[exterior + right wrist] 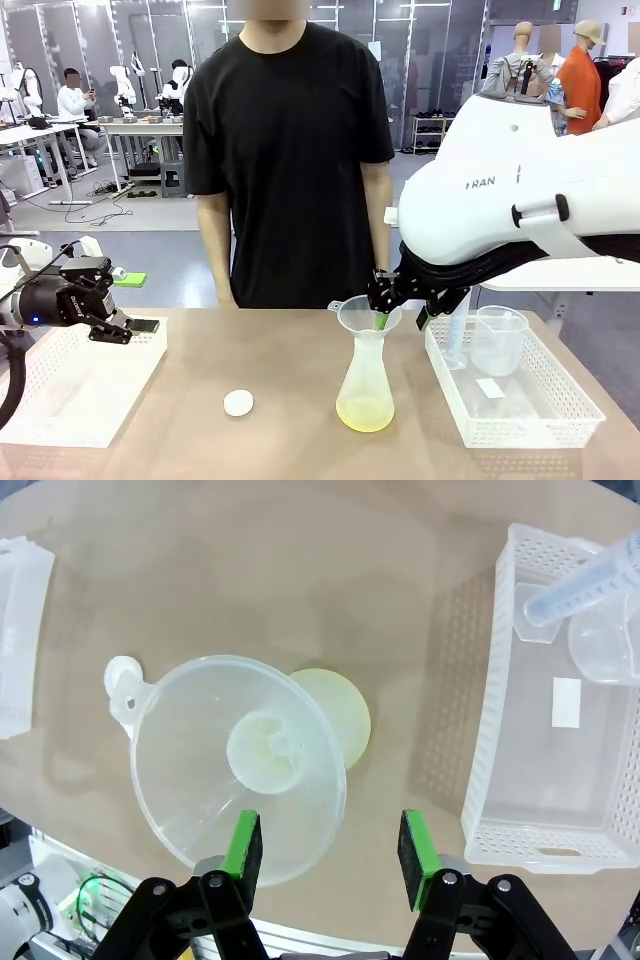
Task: Prepare the solutions needed for the experiment.
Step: Once the solution is in the Big flask , pick up the Plastic Funnel and place it back into the right Organizing basket.
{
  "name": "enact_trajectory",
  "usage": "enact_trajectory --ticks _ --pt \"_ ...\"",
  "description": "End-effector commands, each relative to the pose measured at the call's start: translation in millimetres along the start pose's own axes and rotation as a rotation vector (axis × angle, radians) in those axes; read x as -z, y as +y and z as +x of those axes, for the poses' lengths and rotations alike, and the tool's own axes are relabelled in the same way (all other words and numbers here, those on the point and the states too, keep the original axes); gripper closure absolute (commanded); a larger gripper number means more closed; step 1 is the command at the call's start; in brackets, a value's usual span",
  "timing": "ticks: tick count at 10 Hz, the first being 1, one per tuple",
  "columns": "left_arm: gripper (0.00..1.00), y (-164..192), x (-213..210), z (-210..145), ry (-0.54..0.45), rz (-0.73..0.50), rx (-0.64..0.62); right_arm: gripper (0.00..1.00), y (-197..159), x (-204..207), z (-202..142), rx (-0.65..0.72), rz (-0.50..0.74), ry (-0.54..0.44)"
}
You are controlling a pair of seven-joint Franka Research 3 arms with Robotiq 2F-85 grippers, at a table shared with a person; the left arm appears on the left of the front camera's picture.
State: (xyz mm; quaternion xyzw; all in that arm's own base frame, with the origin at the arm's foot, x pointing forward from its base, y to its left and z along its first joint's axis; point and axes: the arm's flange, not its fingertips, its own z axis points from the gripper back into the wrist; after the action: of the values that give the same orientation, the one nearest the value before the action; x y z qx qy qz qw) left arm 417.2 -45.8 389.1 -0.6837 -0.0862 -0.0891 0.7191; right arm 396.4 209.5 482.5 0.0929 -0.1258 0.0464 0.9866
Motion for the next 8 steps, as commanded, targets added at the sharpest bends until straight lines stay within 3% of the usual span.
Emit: enact_trajectory --ticks 1,4,8 --pt "0.0 -2.6 1.3 1.3 -0.012 -0.012 0.003 0.3 9.4 9.7 11.5 0.049 -0.011 -0.014" --pt "0.0 -2.6 1.3 1.3 -0.012 -0.012 0.003 0.34 11.7 15.3 16.7 0.08 -0.005 -0.009" --pt "0.0 -2.6 1.3 1.3 -0.012 -0.012 0.003 0.71 14.4 14.6 19.3 0.088 0.003 -0.019"
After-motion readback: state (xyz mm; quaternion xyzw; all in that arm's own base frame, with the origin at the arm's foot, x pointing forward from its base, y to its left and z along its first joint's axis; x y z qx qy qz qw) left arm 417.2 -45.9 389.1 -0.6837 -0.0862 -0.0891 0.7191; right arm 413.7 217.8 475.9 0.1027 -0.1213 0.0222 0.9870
